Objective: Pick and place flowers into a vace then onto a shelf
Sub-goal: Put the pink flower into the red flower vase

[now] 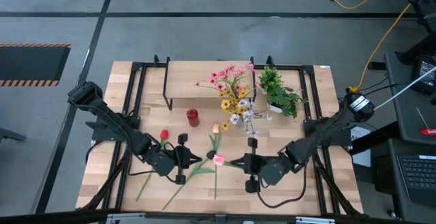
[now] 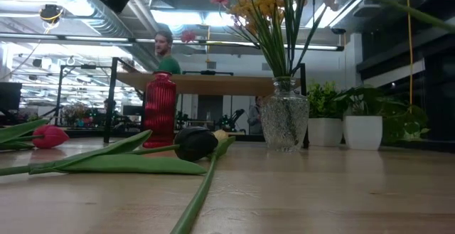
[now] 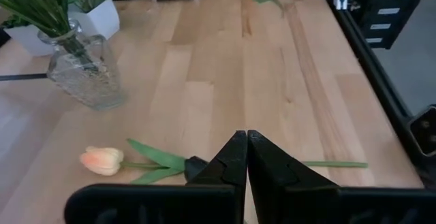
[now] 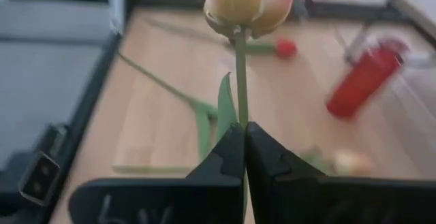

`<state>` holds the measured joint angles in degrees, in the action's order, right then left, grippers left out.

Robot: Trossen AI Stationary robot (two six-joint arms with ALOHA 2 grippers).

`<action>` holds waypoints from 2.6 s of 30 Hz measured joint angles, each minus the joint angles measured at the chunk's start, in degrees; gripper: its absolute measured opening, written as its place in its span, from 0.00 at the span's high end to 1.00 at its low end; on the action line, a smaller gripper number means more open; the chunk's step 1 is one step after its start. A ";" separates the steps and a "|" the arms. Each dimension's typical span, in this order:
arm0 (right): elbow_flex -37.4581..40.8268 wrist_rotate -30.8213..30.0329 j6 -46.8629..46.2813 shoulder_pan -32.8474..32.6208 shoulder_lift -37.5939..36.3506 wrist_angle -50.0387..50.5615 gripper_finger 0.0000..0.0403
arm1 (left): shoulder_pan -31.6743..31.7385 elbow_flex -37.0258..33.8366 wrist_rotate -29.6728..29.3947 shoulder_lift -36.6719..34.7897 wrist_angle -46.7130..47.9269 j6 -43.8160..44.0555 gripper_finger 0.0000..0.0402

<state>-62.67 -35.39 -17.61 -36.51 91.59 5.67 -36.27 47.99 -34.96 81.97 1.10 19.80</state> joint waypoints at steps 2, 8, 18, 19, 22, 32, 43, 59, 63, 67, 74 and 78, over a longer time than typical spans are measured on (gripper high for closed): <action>3.66 1.47 3.82 0.51 -0.93 -8.70 1.00 | -0.53 0.00 0.01 0.00 -0.07 -0.01 0.98; 14.78 6.13 15.28 2.14 -2.97 -33.16 1.00 | -1.33 0.00 -0.03 0.00 -1.49 -3.00 0.98; 23.62 13.24 30.10 6.71 -3.02 -57.75 1.00 | 1.91 0.00 -5.60 0.02 -7.32 -7.53 0.91; 23.62 13.71 30.23 7.15 -3.03 -57.87 1.00 | 2.31 0.00 -5.62 0.02 -7.30 -7.53 0.89; 23.62 19.51 30.68 8.42 -3.03 -57.92 1.00 | 3.34 0.00 -5.18 0.02 -7.33 -7.55 0.80; 23.60 23.04 33.14 9.57 -3.02 -64.01 1.00 | 5.84 0.00 -5.64 0.02 -12.85 -7.56 0.49; 22.91 23.18 38.40 9.95 -3.01 -68.50 1.00 | 6.84 0.00 -3.40 5.30 -19.01 -12.77 0.44; 22.42 29.46 36.12 12.04 -2.99 -67.05 1.00 | 12.01 0.00 13.12 10.29 -40.53 -20.14 0.44; 22.42 29.55 36.22 12.10 -2.99 -67.21 1.00 | 13.20 0.00 16.02 10.36 -40.44 -17.08 0.44; 22.42 29.53 36.31 12.64 -2.99 -68.16 1.00 | 13.83 0.00 17.05 12.26 -43.30 -17.25 0.44; 22.42 29.58 36.16 13.05 -2.99 -68.07 1.00 | 14.66 0.04 19.30 14.91 -51.02 -21.51 0.44; 22.42 29.57 36.23 13.05 -2.99 -68.08 1.00 | 15.57 0.04 20.11 14.92 -51.12 -20.40 0.44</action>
<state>-40.25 -5.82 18.62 -23.46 88.60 -62.41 -20.69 48.03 -14.85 96.89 -50.02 -0.60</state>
